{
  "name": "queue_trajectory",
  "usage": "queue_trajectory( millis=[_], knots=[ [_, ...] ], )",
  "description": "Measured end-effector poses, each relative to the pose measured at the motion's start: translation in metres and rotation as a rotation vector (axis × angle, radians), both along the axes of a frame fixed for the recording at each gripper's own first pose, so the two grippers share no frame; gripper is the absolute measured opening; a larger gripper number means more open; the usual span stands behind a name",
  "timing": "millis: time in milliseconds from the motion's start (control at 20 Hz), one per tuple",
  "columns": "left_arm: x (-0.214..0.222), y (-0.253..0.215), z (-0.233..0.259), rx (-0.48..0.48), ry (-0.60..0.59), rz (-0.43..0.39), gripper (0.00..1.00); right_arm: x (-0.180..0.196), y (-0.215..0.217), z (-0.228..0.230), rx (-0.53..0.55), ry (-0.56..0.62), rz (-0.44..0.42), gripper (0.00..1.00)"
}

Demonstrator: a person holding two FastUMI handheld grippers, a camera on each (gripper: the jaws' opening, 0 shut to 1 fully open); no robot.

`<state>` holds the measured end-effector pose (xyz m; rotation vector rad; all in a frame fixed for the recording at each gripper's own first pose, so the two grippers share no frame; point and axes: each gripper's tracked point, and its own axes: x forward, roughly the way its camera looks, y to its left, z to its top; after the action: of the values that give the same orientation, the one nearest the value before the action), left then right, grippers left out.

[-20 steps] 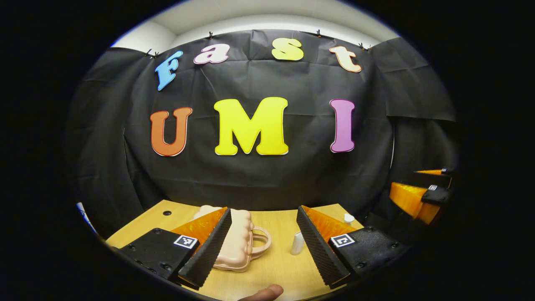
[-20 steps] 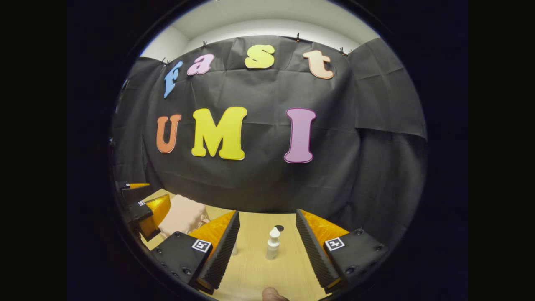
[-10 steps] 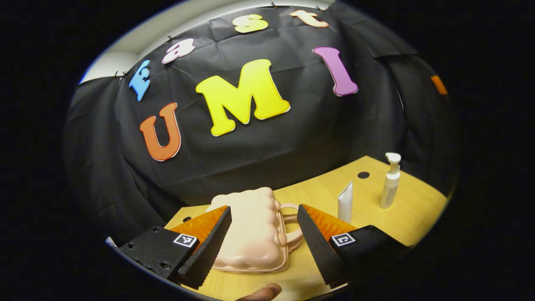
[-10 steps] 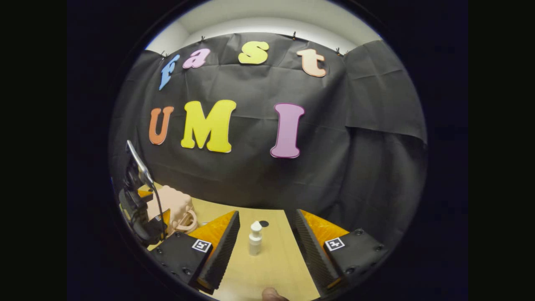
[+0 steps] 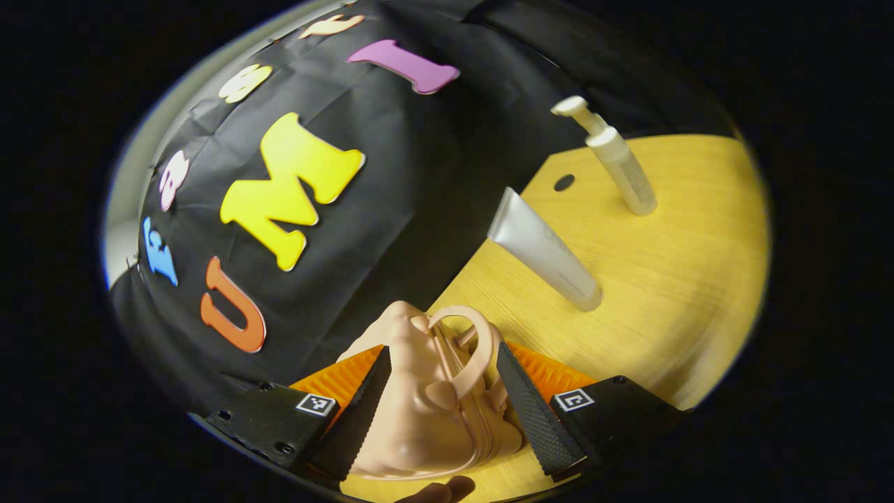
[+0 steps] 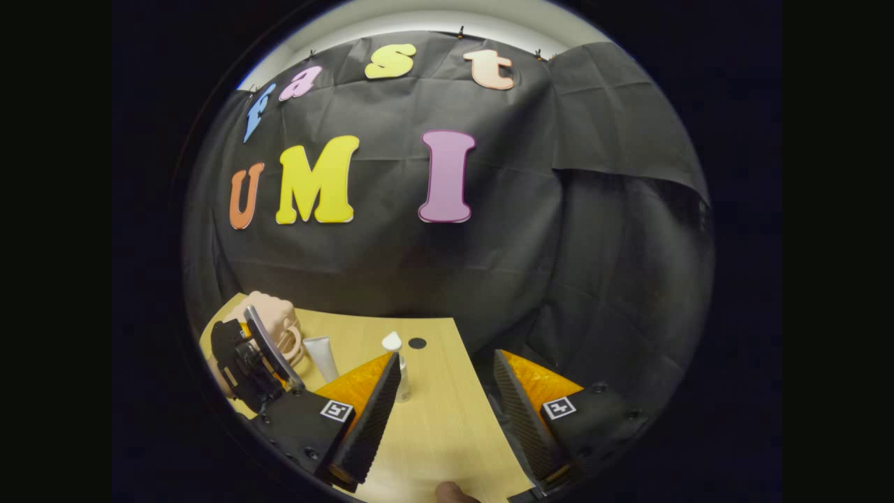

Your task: First open the suitcase, pack the skin care products into it, and then close the suitcase.

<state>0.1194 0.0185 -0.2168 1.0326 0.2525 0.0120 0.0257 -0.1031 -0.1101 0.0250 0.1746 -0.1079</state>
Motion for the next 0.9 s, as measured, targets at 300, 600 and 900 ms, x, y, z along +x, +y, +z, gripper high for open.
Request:
queue_trajectory(
  millis=[300,600,900],
  knots=[
    [0.023,0.014,-0.016,0.289,0.033,0.056,0.89,0.001,-0.014,-0.018,-0.004,0.026,-0.006,0.80],
    [0.036,0.030,-0.020,0.429,0.090,0.082,0.55,0.000,-0.020,-0.017,-0.005,0.023,-0.022,0.79],
    [0.036,0.025,-0.031,0.451,0.138,0.025,0.22,-0.012,-0.006,-0.007,-0.007,0.030,-0.009,0.80]
  ],
)
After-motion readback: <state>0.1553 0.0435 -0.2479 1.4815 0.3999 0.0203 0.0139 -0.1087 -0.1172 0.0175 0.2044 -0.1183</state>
